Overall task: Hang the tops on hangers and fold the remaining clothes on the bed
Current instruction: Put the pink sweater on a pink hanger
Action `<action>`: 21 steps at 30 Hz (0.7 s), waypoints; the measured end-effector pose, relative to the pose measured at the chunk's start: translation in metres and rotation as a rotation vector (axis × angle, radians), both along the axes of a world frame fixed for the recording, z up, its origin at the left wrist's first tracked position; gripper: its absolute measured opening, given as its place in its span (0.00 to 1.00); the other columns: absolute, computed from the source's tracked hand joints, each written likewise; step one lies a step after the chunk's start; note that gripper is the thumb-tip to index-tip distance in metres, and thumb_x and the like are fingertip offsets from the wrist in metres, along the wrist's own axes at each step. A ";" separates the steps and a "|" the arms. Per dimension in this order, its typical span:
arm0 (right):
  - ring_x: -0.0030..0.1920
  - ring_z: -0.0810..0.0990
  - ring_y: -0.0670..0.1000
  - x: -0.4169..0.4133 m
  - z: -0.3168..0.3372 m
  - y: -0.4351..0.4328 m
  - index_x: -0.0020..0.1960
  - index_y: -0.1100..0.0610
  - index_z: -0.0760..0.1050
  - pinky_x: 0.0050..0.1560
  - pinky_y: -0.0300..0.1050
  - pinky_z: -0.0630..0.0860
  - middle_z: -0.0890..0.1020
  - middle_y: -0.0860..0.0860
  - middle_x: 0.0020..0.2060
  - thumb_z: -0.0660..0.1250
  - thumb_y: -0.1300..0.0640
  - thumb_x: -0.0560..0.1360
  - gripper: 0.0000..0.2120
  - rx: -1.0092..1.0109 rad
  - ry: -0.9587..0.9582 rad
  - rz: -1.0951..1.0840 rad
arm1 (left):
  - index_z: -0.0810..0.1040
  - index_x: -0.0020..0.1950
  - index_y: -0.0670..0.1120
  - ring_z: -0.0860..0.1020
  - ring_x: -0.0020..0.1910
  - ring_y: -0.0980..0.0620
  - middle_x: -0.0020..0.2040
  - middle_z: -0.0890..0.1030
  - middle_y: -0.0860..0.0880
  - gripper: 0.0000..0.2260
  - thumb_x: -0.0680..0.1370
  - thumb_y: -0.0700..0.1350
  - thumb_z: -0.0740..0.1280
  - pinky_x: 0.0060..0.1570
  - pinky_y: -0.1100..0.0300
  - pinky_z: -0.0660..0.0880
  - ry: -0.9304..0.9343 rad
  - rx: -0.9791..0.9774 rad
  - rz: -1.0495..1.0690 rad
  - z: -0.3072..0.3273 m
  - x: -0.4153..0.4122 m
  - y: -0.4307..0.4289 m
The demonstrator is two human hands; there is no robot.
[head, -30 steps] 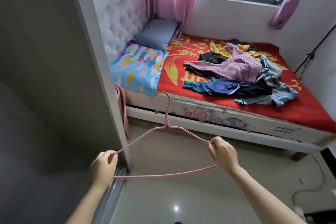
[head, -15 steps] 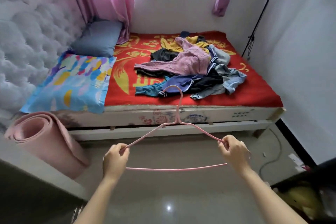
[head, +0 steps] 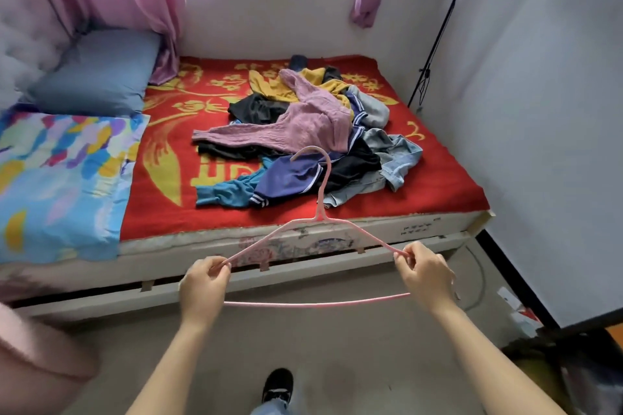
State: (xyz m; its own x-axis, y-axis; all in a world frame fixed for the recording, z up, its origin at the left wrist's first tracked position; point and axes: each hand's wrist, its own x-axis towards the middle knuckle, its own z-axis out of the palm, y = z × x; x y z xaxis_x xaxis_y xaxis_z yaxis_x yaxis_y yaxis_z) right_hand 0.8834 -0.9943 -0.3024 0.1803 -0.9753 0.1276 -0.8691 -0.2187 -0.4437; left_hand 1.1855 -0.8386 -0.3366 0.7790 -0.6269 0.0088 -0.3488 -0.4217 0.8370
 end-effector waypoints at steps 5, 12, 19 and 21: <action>0.40 0.71 0.52 0.039 0.008 -0.062 0.40 0.53 0.67 0.36 0.43 0.62 0.75 0.46 0.34 0.64 0.54 0.77 0.09 0.030 0.030 0.024 | 0.80 0.43 0.44 0.78 0.44 0.45 0.40 0.80 0.47 0.03 0.74 0.37 0.69 0.53 0.46 0.73 0.017 -0.021 -0.016 0.000 0.044 -0.072; 0.39 0.74 0.53 0.047 0.003 -0.120 0.41 0.51 0.67 0.36 0.44 0.65 0.72 0.43 0.30 0.63 0.54 0.77 0.08 0.127 0.041 0.001 | 0.81 0.43 0.43 0.78 0.43 0.44 0.40 0.80 0.47 0.02 0.74 0.37 0.70 0.49 0.47 0.74 0.003 0.001 -0.102 -0.008 0.070 -0.156; 0.42 0.75 0.53 0.012 -0.001 -0.194 0.41 0.50 0.68 0.38 0.44 0.67 0.75 0.43 0.33 0.63 0.55 0.76 0.06 0.221 0.007 -0.104 | 0.82 0.42 0.42 0.77 0.40 0.46 0.36 0.79 0.49 0.01 0.73 0.37 0.71 0.49 0.49 0.72 0.001 0.008 -0.129 -0.015 0.035 -0.247; 0.41 0.75 0.54 -0.002 -0.005 -0.227 0.39 0.49 0.67 0.41 0.48 0.71 0.74 0.43 0.31 0.63 0.57 0.76 0.09 0.249 -0.024 -0.068 | 0.82 0.40 0.41 0.78 0.40 0.46 0.36 0.79 0.48 0.02 0.72 0.36 0.71 0.48 0.51 0.73 0.024 -0.023 -0.145 -0.015 0.021 -0.278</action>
